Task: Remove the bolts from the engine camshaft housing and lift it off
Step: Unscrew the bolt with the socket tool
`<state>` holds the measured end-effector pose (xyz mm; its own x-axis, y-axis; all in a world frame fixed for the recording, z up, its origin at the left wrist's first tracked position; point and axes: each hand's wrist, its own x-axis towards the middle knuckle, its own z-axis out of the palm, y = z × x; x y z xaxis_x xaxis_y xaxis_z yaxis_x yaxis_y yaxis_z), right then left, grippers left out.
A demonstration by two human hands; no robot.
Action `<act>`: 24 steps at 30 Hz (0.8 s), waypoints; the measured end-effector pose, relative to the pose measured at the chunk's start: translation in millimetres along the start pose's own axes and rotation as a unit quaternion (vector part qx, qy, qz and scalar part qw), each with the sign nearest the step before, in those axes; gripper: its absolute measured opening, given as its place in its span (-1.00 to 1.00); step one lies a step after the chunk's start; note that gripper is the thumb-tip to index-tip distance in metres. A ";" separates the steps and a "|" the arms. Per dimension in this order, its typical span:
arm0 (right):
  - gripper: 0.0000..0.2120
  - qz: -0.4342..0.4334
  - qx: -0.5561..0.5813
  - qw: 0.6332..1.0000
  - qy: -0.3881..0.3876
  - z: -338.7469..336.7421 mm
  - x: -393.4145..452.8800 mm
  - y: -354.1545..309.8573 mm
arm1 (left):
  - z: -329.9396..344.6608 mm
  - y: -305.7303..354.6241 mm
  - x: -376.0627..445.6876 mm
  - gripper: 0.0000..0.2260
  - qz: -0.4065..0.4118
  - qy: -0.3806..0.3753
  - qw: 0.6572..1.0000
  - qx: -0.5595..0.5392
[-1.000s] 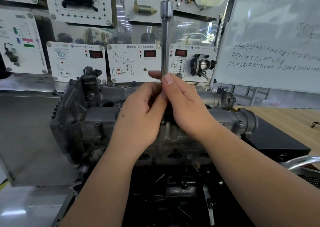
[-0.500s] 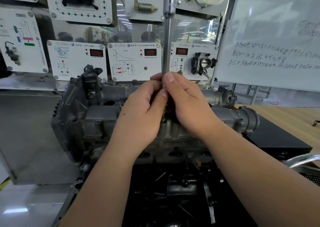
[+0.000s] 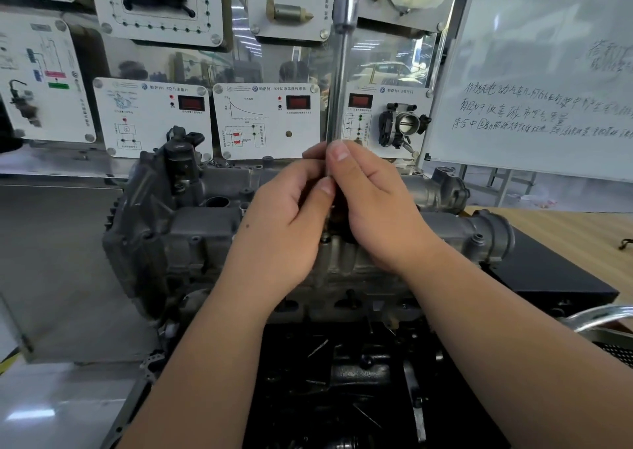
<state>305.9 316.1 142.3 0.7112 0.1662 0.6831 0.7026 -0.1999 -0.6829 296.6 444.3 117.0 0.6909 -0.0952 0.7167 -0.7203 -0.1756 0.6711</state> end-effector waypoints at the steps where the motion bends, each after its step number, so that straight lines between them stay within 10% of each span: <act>1: -0.70 0.004 0.003 1.000 -0.007 0.5 -0.1 0.4 | 0.6 0.9 -0.3 -0.85 0.003 0.007 1.000 0.003; 24: -0.77 0.006 0.033 0.999 -0.039 0.0 0.8 3.4 | 2.2 -1.6 0.1 -0.92 -0.013 0.037 0.999 0.025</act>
<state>308.9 315.5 140.5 0.7167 0.2404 0.6546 0.6928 -0.1381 -0.7078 298.0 442.5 115.6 0.7019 -0.0172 0.7121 -0.6966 -0.2254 0.6811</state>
